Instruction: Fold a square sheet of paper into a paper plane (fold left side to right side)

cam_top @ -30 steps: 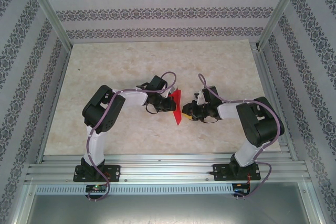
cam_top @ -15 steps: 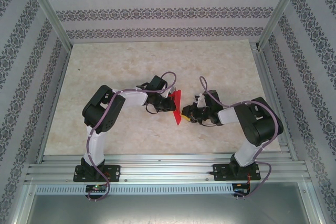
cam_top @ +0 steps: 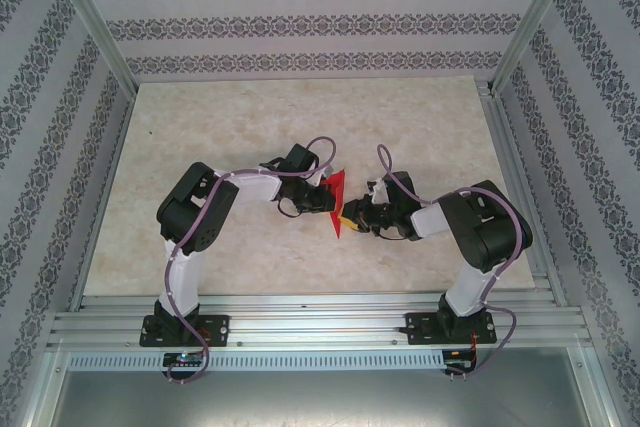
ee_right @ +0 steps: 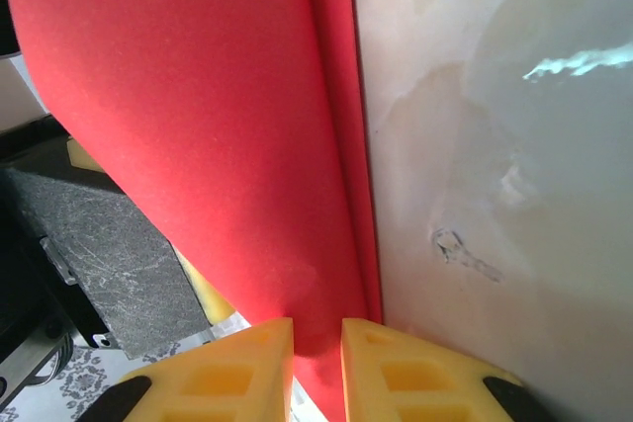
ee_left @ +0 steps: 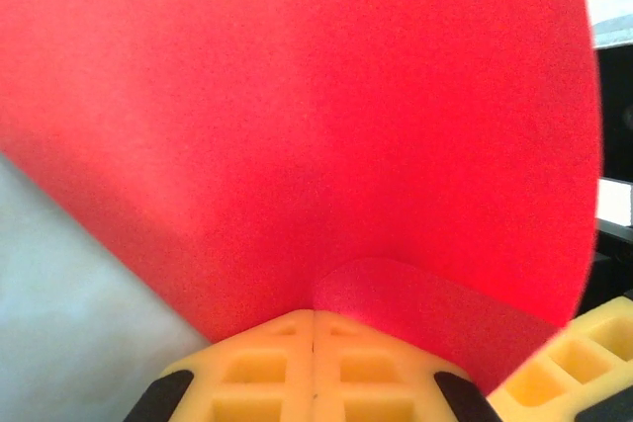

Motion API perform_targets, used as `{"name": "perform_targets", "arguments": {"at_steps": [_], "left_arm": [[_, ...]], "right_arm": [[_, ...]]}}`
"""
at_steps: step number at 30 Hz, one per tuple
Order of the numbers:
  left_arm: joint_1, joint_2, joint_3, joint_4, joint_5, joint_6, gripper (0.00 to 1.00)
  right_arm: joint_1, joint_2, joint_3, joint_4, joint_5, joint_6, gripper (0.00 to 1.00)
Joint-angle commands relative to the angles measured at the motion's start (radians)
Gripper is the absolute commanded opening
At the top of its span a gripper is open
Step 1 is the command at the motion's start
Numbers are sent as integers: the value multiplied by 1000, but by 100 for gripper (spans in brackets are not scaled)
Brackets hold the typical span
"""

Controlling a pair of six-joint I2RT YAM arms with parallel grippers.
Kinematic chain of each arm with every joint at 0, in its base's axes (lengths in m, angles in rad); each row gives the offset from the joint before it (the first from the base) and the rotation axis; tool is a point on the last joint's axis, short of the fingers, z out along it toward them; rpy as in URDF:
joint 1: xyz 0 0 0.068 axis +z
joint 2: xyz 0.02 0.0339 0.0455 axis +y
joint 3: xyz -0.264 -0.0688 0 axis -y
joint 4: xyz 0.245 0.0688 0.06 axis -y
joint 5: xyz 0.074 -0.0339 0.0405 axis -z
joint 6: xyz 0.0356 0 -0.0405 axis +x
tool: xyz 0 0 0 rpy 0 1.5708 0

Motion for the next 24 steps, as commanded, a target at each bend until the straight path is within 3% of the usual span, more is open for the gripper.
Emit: {"name": "perform_targets", "arguments": {"at_steps": [1,19,24], "left_arm": [[-8,29,-23,1,-52,4,6],[-9,31,-31,15,-56,-9,6],[-8,31,-32,11,-59,-7,6]], "right_arm": [[9,23,19,32,16,9,20],[14,76,26,29,48,17,22],[23,56,48,-79,76,-24,24]]}}
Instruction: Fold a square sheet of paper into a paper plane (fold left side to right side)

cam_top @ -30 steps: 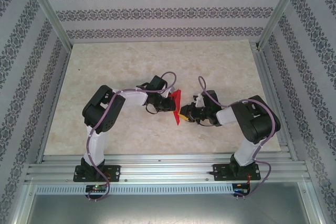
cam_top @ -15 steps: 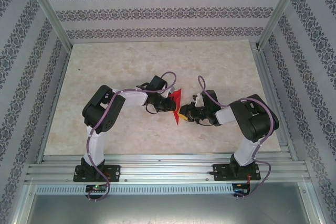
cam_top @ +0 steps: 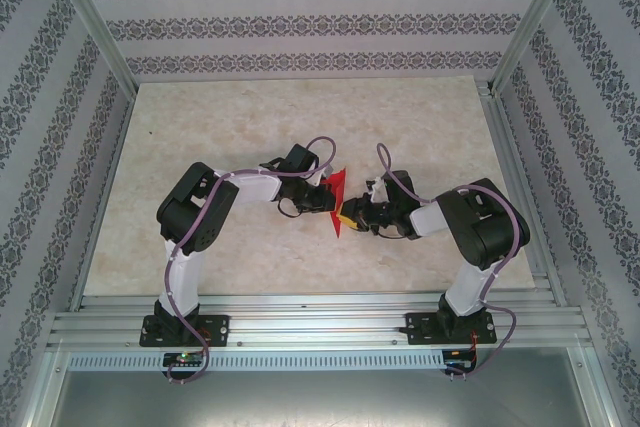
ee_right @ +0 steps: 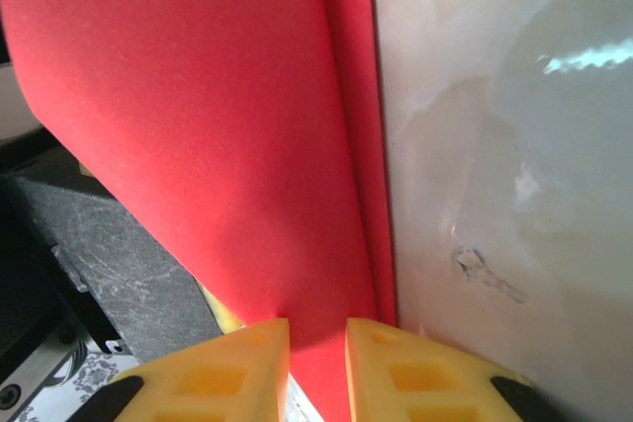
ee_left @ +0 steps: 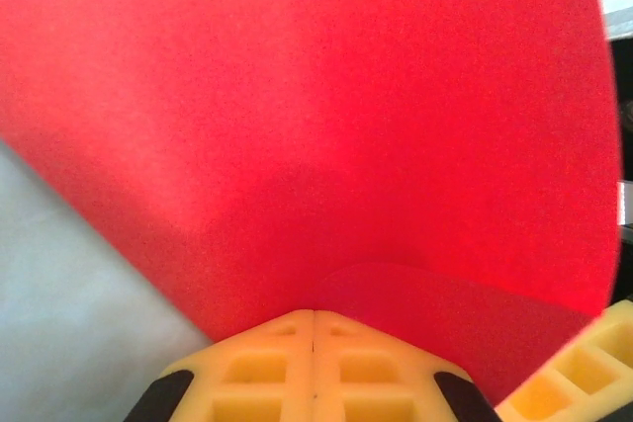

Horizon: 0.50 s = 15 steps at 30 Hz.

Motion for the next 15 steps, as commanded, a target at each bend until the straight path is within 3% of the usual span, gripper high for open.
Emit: {"name": "perform_targets", "arguments": {"at_steps": [1,10,15], "left_arm": [[-8,31,-30,-2,-57,-2,6],[-8,31,-32,0,-58,-3,5],[-7,25,-34,5,-56,-11,6]], "right_arm": [[24,28,35,-108,100,-49,24],[49,-29,96,-374,182,-166,26],[68,-13,113,-419,207,-183,26]]}}
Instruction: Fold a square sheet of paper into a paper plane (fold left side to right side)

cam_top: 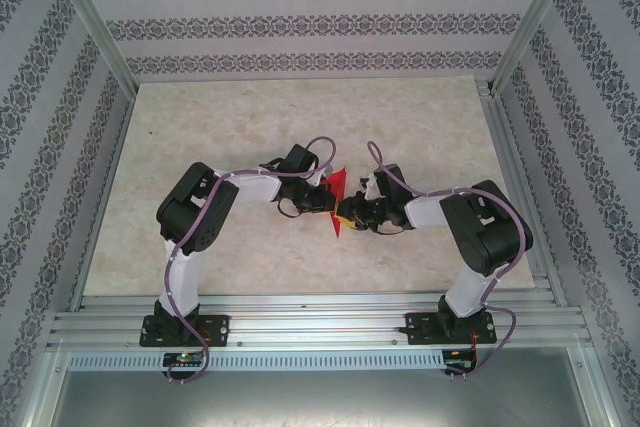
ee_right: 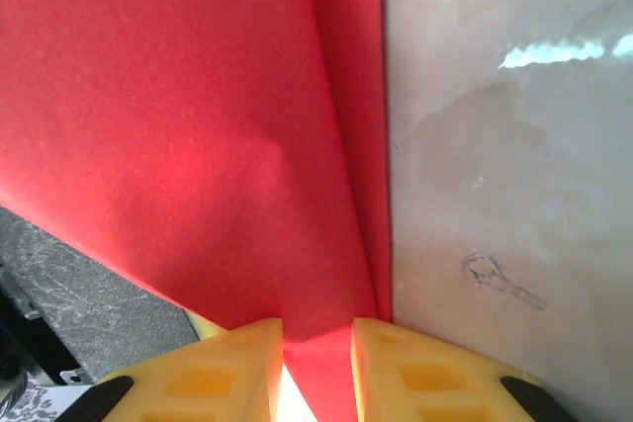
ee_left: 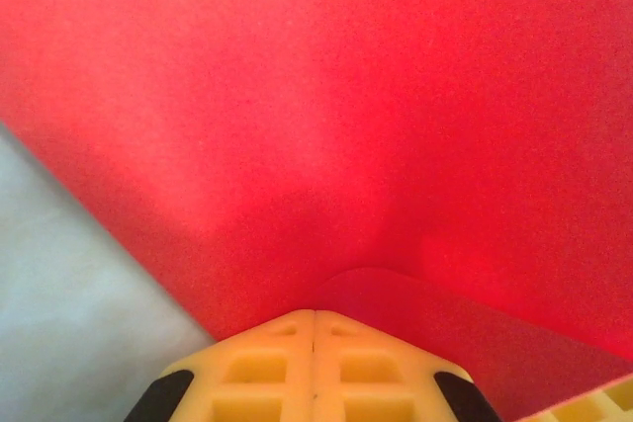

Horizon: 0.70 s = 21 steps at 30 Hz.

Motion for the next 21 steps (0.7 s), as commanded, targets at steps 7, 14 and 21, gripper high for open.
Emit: {"name": "perform_targets", "arguments": {"at_steps": [7,14,21], "left_arm": [[4,-7,-18,-49,-71,5,12],[37,-71,-16,-91,-64,23,18],[47,-84,-2,-105,-47,30,19]], "right_arm": [[22,34,11,-156,129,-69,26],[24,54,14,-153,129,-73,26],[35,62,27,-154,130,-71,26]]}}
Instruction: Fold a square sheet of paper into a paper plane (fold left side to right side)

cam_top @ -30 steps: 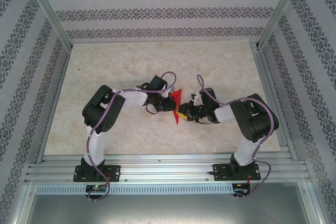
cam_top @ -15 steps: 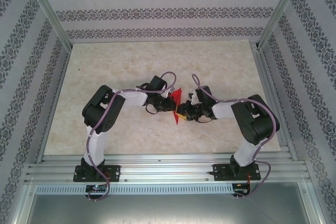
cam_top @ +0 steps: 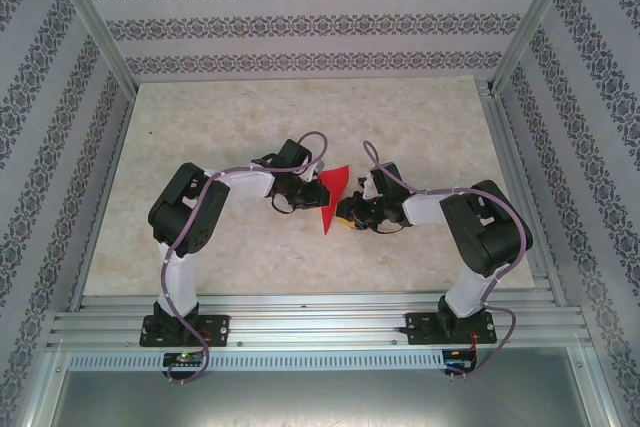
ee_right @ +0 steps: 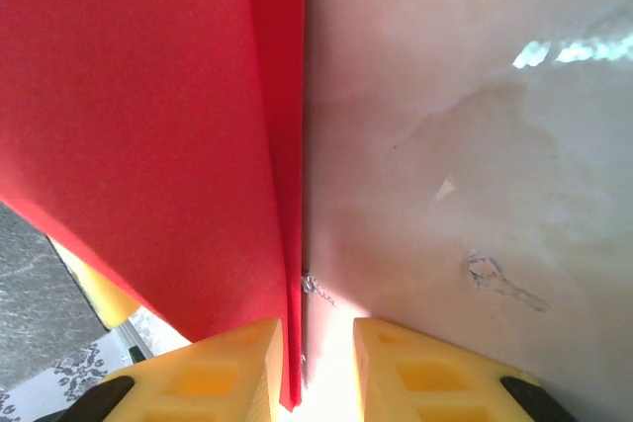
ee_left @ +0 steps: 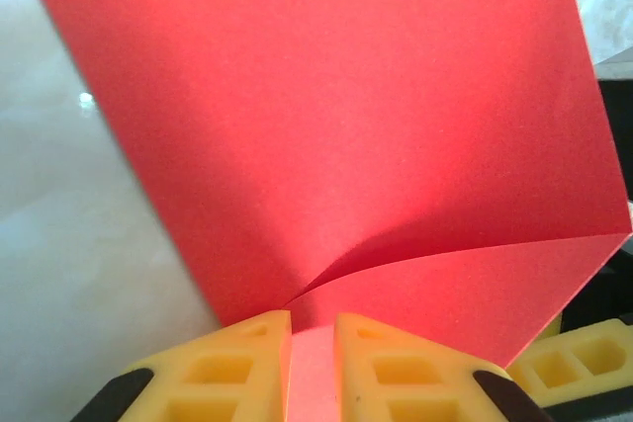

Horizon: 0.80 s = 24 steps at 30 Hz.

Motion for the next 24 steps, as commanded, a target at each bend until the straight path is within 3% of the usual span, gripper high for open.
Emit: {"name": "perform_targets", "arguments": {"at_steps": [1,12,24], "left_arm": [[6,-31,0,-24,-7,22,18],[5,11,-22,-4,-7,23,10],[2,52,-37,37,11,8,8]], "right_arm": [[24,63,-7,-72,97,-20,26],[24,23,-5,-29,73,4,25],[27,-17,9,42,43,51,14]]}}
